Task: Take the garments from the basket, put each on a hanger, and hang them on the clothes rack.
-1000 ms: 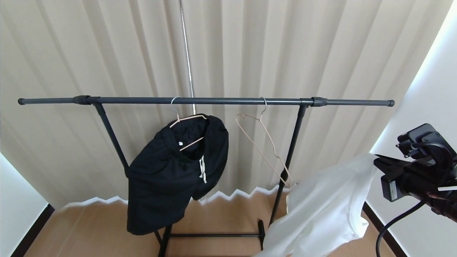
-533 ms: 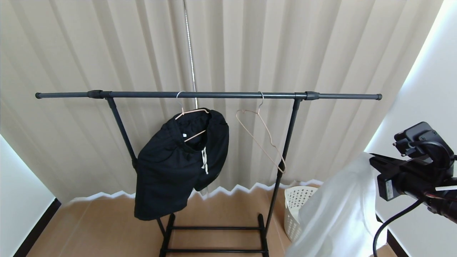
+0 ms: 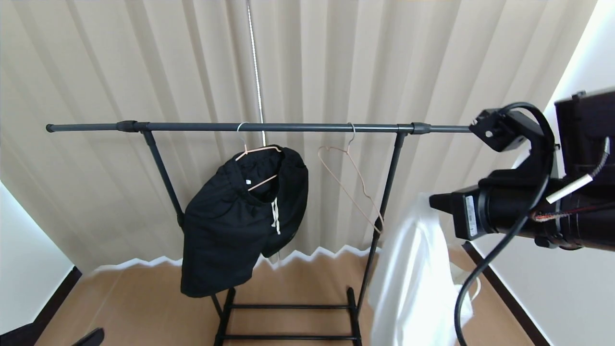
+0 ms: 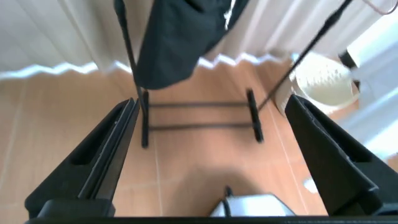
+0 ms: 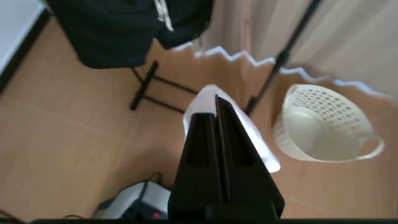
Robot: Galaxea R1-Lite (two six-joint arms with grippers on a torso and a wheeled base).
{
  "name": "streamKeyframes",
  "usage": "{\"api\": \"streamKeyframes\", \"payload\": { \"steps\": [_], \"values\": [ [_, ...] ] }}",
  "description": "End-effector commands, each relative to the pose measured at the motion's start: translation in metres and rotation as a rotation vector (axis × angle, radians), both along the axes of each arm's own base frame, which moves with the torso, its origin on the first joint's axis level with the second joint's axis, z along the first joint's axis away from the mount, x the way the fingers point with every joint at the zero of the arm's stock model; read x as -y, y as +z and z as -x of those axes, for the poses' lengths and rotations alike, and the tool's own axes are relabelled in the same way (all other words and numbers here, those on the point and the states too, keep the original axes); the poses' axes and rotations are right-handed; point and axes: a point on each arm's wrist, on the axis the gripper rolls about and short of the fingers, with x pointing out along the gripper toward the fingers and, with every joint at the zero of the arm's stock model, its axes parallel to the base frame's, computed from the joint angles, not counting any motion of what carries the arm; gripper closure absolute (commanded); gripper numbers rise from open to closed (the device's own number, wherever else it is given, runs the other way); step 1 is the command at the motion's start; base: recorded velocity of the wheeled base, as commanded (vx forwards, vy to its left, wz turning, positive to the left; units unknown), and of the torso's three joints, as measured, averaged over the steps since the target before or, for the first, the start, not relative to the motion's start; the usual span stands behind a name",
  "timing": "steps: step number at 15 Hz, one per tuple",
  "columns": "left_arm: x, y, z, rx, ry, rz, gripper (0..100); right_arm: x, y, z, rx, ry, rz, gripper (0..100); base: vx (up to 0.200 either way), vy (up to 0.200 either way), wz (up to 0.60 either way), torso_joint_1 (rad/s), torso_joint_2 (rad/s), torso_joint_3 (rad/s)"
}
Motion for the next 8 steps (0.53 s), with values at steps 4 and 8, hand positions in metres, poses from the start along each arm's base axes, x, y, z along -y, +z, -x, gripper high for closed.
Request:
{"api": "streamKeyframes", "payload": {
  "steps": [4,8],
  "values": [
    [0.085,0.006,-0.134,-0.267,-0.14,-0.015,0,-0.092,-0.011,-0.057,-0.031,-0.04,0.004,100,0.0,0.0,0.0,0.0,0.0,0.0],
    [0.126,-0.017,-0.165,-0.18,-0.15,-0.032,0,-0.14,-0.023,-0.085,0.025,-0.119,-0.025,100,0.0,0.0,0.0,0.0,0.0,0.0]
  ]
}}
